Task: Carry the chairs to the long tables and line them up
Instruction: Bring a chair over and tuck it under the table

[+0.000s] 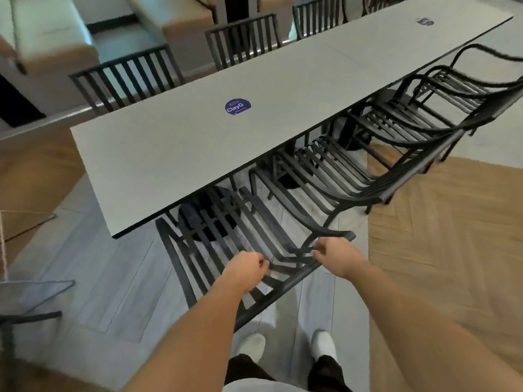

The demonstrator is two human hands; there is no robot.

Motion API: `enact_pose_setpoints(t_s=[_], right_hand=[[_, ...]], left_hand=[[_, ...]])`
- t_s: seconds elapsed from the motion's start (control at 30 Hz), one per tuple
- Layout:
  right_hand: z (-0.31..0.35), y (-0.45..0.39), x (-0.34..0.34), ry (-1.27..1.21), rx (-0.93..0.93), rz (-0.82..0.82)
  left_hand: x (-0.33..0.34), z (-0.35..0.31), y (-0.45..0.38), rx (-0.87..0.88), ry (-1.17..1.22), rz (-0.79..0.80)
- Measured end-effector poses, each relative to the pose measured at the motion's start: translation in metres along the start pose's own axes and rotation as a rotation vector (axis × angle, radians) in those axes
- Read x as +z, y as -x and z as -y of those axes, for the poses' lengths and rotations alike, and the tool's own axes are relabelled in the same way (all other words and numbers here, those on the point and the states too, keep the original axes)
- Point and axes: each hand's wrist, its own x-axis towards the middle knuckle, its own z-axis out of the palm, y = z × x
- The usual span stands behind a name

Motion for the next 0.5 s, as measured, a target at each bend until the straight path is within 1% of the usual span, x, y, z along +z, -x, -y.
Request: enact_pose_setpoints(t_s=[0.17, 0.27, 0.37, 0.5], right_hand=[[-0.016, -0.013, -0.01, 0.102, -0.165, 0.084], [-0.027, -0.017, -0.012, 0.128, -0.236, 0.15], [-0.037, -0.02, -0.008, 0.207, -0.292, 0.195], [-0.042, -0.026, -0.004, 0.292, -0.346, 0.208]], left_hand=[[0.021, -0.023, 0.016, -0.148, 0.051, -0.056], [0.043, -0.034, 0.031, -0.21, 0.105, -0.053], [0.067, -0.043, 0.047, -0.282, 0.165, -0.043], [0.082, -0.042, 0.053, -0.289, 0.157, -0.088]])
